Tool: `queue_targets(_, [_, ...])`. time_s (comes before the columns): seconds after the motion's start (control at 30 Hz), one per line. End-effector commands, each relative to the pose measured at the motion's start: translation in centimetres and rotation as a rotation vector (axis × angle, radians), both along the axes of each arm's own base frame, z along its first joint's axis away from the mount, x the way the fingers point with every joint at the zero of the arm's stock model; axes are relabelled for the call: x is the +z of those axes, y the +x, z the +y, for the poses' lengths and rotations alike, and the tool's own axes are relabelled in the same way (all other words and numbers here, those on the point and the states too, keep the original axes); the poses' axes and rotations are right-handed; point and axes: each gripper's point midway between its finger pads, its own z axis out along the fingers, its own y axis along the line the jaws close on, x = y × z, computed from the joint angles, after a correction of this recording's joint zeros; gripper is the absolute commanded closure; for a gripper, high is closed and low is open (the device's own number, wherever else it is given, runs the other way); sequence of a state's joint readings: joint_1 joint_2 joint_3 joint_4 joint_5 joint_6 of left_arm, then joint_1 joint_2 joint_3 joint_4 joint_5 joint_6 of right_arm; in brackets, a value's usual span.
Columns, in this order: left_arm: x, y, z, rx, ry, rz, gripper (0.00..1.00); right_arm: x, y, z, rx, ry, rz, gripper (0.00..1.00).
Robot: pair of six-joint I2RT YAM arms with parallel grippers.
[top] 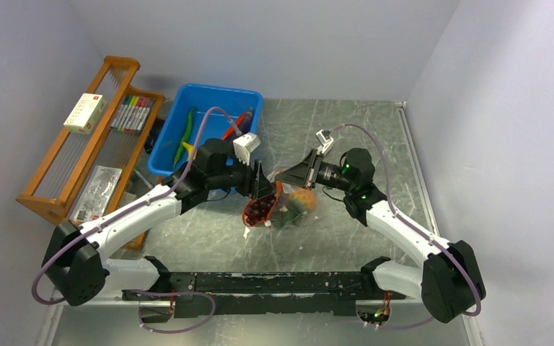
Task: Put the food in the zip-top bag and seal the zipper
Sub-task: Adjust the zipper food storage bag at the center of the board.
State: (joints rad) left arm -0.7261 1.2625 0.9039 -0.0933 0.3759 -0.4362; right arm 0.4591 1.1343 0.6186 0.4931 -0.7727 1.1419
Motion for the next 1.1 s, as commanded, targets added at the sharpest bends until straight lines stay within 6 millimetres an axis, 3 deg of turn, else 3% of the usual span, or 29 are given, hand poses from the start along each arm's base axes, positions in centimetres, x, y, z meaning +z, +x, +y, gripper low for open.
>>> queue_targets(0.0, [2.5,-1.7,-0.2,-0.117,-0.052,-0.121,0.42,2.7,0.1,0.0,0.013,0.019,-0.106,1.0])
queue_targets(0.2, [1.1,1.0,2.0,-0.004,0.122,-0.215,0.42,2.9,-0.7,0.2,0.078,0.004,-0.157,1.0])
queue_targets(0.33, [1.9,2.3,2.6,0.022,0.176,-0.276,0.44,2.2,-0.8,0.5,0.124,-0.033,-0.162,1.0])
queue_targets(0.5, [2.5,2.7,2.4,0.0,0.171,-0.363,0.39,2.9,-1.1,0.8,0.178,-0.044,-0.213,1.0])
queue_targets(0.73, [2.5,1.4,0.7,-0.149,0.094,-0.469,0.35,2.7,-0.9,1.2,0.226,-0.071,-0.227,1.0])
queue_targets(0.87, [2.8,3.2,1.6,-0.057,0.135,-0.516,0.38,2.7,-1.4,1.7,0.25,-0.086,-0.252,1.0])
queue_targets(1.0, [3.6,3.8,1.5,-0.038,0.113,-0.581,0.45,2.5,-1.3,1.9,0.257,-0.091,-0.255,1.0])
queue_targets(1.07, [3.5,4.0,1.2,-0.048,0.121,-0.588,0.5,2.5,-2.1,2.8,0.296,-0.088,-0.264,1.0])
